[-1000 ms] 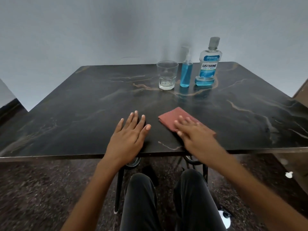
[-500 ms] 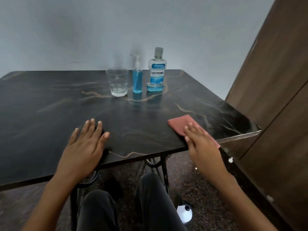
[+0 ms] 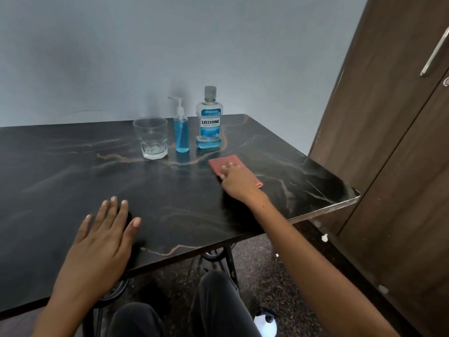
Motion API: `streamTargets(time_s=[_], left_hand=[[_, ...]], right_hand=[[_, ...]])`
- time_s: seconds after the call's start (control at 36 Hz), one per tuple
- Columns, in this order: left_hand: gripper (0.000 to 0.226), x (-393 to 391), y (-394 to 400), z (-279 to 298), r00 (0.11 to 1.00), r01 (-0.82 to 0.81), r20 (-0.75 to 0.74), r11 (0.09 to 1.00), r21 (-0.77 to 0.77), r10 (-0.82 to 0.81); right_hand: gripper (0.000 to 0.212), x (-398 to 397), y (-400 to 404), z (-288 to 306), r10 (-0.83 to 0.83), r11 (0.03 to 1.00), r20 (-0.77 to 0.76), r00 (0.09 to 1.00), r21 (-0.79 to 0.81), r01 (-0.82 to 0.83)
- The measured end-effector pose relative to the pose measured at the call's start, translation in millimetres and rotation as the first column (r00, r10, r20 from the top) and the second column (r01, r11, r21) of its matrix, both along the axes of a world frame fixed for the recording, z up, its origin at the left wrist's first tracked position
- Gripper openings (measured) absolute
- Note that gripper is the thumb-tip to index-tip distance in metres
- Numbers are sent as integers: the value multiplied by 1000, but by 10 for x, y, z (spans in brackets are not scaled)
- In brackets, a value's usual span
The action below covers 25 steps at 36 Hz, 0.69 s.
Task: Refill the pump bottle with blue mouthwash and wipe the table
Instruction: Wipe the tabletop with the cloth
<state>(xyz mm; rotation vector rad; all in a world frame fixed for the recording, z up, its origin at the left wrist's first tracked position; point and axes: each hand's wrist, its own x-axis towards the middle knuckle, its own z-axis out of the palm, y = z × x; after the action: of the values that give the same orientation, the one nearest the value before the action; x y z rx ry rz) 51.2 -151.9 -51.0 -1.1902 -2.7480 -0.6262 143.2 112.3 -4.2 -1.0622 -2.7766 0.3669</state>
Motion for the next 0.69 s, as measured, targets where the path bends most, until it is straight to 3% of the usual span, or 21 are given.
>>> streamTargets(time_s=[0.17,0.36,0.44,0.56,0.69], left_hand=[[79,50,-4,49,1000,-20,-3,994,104,21],[54,56,-40,188,980,-152,188,869,471,69],[40,45,-57,252,970,-197,227,822,535,85],[38,16,-107,342,972,-205,211,810,549,103],[33,-7,-148,417,981,-182,165,789,587,104]], right_hand=[[45,-653,-537,-79,251,967,58,966,-52,-248],[46,-918,-975,-157,534,845,18,846,-58,-532],[43,-865,-1107,-159,691,713,-68,720,-103,-694],[36,-653,-1108,-113,835,410,-240,496,-329,-850],[31,-346,-804,48,922,197,-215,321,-455,-869]])
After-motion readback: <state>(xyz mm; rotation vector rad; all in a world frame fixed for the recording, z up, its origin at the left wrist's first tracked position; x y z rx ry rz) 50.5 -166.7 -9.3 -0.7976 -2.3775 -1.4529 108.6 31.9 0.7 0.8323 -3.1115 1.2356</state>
